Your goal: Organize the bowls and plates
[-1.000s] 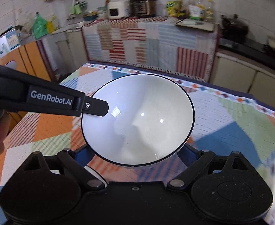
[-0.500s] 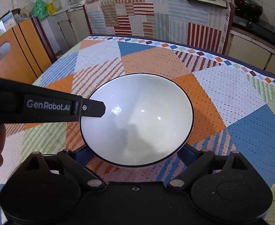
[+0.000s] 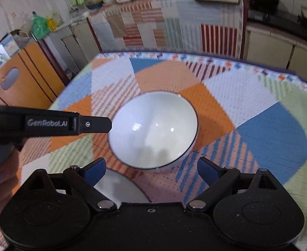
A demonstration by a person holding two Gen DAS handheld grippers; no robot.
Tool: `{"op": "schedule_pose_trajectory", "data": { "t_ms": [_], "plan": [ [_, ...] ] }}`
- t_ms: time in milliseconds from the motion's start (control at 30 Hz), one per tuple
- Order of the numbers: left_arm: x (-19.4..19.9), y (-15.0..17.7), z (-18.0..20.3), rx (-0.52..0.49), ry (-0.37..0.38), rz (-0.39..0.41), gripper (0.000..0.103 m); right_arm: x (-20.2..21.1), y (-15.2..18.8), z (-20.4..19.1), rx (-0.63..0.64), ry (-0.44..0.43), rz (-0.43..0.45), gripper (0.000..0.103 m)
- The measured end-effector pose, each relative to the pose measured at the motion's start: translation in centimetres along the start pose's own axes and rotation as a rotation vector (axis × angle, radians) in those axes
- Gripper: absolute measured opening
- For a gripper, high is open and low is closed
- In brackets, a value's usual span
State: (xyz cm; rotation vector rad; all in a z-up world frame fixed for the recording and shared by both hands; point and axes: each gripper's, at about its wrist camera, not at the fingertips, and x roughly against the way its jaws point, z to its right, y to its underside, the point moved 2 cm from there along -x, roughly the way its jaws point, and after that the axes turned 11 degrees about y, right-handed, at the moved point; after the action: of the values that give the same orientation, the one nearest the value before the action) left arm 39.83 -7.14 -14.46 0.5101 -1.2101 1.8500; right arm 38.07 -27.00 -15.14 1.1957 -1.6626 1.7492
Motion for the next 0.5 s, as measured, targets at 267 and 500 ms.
{"op": "schedule_pose_trajectory", "data": {
  "t_ms": [267, 500],
  "plan": [
    [5.3, 0.9, 5.2, -0.178, 0.027, -0.054, 0.016, 9.2, 2.0, 0.4, 0.07, 0.032, 0.149, 0.096],
    [8.7, 3.0, 10.8, -0.346, 0.043, -0.119, 0.031, 16.5, 4.9, 1.0, 0.119, 0.094, 0.231, 0.096]
  ]
}}
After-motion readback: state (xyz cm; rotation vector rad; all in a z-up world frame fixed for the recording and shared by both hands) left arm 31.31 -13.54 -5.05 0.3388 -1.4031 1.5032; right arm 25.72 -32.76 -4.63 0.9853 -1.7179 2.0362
